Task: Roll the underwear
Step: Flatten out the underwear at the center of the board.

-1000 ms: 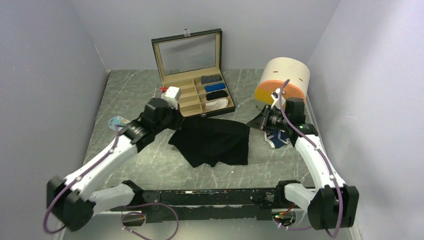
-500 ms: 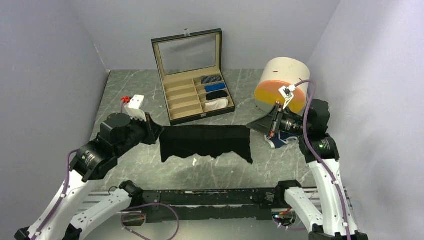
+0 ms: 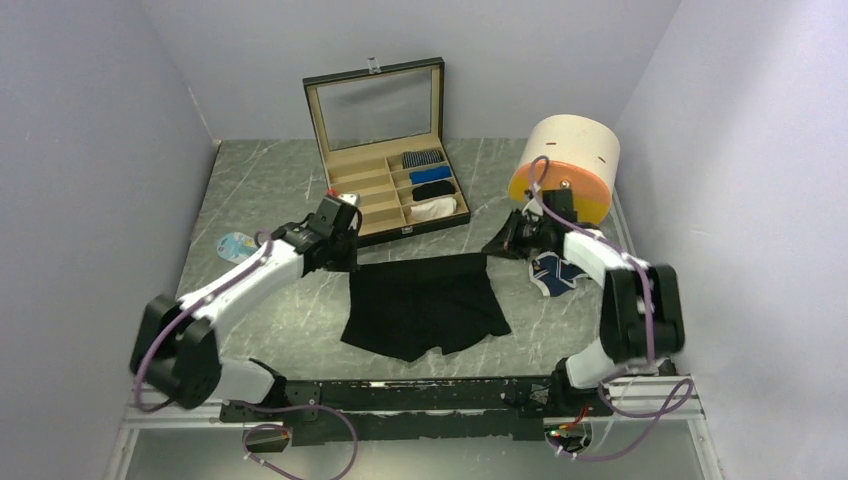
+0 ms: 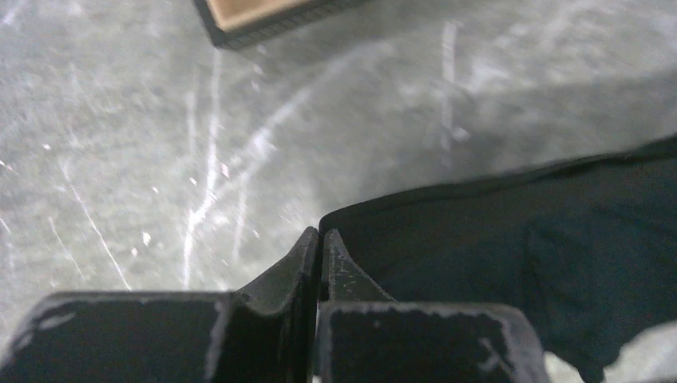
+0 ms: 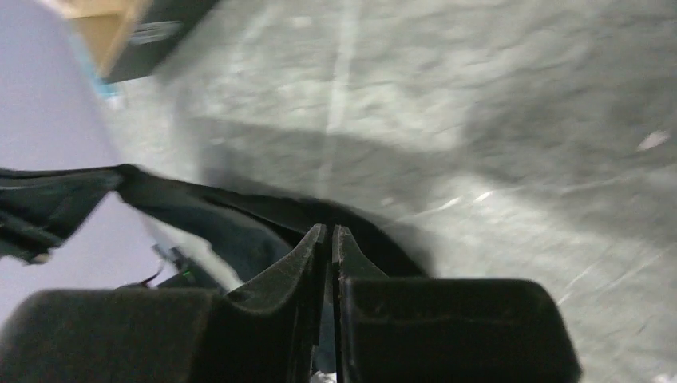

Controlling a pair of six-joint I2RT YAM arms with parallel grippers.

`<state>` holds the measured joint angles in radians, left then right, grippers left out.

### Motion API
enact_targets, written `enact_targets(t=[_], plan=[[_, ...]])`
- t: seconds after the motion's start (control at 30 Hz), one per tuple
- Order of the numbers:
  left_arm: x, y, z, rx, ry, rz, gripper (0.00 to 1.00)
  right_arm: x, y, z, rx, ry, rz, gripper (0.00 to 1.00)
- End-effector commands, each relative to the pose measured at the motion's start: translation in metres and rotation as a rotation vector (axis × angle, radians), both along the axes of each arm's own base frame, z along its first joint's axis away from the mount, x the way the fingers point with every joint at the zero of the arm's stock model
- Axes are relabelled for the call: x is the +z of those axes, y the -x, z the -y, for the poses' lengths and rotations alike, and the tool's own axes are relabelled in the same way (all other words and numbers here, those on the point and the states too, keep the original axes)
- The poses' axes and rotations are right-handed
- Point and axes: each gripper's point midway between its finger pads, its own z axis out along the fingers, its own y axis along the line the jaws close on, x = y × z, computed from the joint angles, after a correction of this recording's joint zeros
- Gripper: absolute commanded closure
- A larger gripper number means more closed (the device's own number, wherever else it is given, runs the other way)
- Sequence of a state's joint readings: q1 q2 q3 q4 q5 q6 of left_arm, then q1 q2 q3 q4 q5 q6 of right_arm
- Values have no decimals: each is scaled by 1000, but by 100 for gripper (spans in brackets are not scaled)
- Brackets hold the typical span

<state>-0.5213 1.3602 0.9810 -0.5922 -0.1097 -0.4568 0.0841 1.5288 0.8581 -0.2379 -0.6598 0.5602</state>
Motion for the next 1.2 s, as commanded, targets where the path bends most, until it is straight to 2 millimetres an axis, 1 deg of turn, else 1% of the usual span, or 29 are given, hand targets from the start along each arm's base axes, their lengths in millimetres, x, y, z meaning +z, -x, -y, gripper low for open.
enact_targets(t=[0.0, 0.1, 0.17, 0.23, 0.27, 0.3, 0.33, 0.4, 0.5, 0.57, 0.63, 0.73, 0.77, 0.8, 0.87, 0.97, 1.07, 1.17], plan=[[2, -57, -4, 31, 43, 123, 95, -11, -58, 4, 4, 200, 173, 87], [-6, -70, -4, 21, 25, 138, 95, -14, -69, -5, 26, 276, 202, 86], [-14, -72, -3, 9, 20, 126, 95, -17, -74, -7, 25, 343, 212, 83], [-27, -70, -1, -13, 19, 103, 85, -22, -77, -9, 26, 382, 209, 81], [-32, -70, 0, -21, 22, 101, 70, -19, -79, -12, 33, 390, 221, 77], [-34, -69, -1, -16, 12, 86, 52, -15, -78, -17, 50, 388, 235, 67], [-36, -66, -6, 3, -11, 73, 42, -12, -76, -21, 68, 390, 242, 57], [-32, -58, -14, 29, -18, 75, 29, -4, -65, -28, 104, 424, 263, 50], [-19, -38, -23, 74, 4, 79, 14, 0, -40, -32, 139, 448, 248, 47], [-15, -19, -29, 94, 23, 68, 11, 1, -17, -31, 149, 441, 242, 46], [-16, 2, -35, 105, 40, 50, 9, 1, 5, -27, 149, 430, 233, 46], [-28, 31, -43, 155, 71, 2, 7, -4, 36, -14, 106, 429, 183, 45], [-32, 40, -42, 164, 99, -13, 7, -4, 46, -10, 84, 426, 170, 43], [-36, 48, -40, 175, 129, -20, 5, -9, 56, -4, 61, 430, 142, 41], [-53, 67, -41, 209, 157, -54, 4, -18, 71, 7, -1, 446, 104, 40], [-66, 81, -41, 255, 187, -70, 5, -31, 88, 23, -58, 482, 57, 39], [-76, 93, -46, 298, 172, -100, 6, -40, 101, 24, -71, 463, 11, 39], [-79, 100, -45, 306, 162, -111, 8, -46, 111, 23, -75, 448, -31, 39]])
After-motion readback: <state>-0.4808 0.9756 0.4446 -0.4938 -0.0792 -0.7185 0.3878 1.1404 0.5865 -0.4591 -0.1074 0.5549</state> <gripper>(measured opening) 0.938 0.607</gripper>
